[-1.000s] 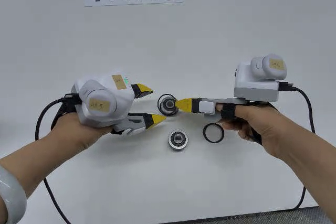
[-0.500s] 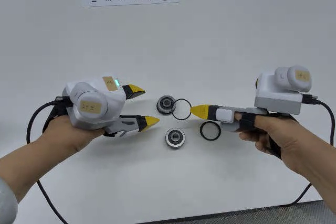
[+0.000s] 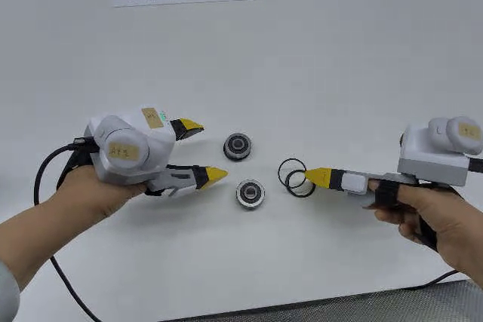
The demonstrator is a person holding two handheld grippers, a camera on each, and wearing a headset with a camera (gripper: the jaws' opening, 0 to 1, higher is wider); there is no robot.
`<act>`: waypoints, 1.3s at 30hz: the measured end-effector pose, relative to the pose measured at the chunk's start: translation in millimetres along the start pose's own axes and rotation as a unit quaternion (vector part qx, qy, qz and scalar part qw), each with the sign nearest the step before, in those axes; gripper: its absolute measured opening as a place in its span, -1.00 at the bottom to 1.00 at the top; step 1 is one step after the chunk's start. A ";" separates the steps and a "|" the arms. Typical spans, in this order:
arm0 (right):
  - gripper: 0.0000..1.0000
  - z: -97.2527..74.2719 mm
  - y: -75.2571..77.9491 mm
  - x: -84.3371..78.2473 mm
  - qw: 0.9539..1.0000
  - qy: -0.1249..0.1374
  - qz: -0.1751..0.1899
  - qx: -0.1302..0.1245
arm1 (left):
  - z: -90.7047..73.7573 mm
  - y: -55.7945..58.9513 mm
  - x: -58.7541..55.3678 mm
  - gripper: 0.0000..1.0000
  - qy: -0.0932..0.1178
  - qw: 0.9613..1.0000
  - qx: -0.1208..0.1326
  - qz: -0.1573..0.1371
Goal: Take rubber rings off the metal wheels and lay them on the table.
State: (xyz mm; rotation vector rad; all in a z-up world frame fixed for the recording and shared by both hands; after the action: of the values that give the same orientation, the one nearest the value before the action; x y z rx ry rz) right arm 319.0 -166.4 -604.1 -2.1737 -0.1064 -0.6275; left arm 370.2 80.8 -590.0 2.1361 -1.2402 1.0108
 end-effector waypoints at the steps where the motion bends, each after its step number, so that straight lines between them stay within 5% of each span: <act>1: -0.96 -0.5 0.4 -0.8 1.000 -0.002 0.000 -0.001 | 0.2 -0.1 -0.2 0.00 0.000 1.000 -0.001 -0.001; 9: -0.96 -2.2 6.9 -5.7 1.000 -0.014 -0.001 -0.021 | 1.1 2.3 0.3 -0.02 0.000 1.000 -0.002 -0.002; 25: -0.80 -3.5 4.5 -8.0 0.992 -0.057 -0.098 -0.055 | 1.5 2.9 0.1 -0.06 -0.001 1.000 -0.004 -0.004; 39: -0.60 -3.2 -1.6 10.5 0.987 -0.041 -0.141 -0.061 | 11.5 1.0 6.6 -0.16 0.001 1.000 -0.007 0.003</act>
State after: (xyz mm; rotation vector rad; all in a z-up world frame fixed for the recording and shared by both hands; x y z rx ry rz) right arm 326.5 -169.3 -596.3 -2.3240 -0.4368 -0.7180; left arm 375.6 68.8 -591.9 2.1215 -1.2486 1.0045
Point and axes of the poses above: the centre of the closed fingertips' face, and the gripper's own axes: z roughly forward along the fingers, y roughly to its right, x roughly out of its top, the point moved 8 cm from there along -z, roughly backward along the fingers, and after that the axes turned 5 degrees about -z, right-handed, at the moved point
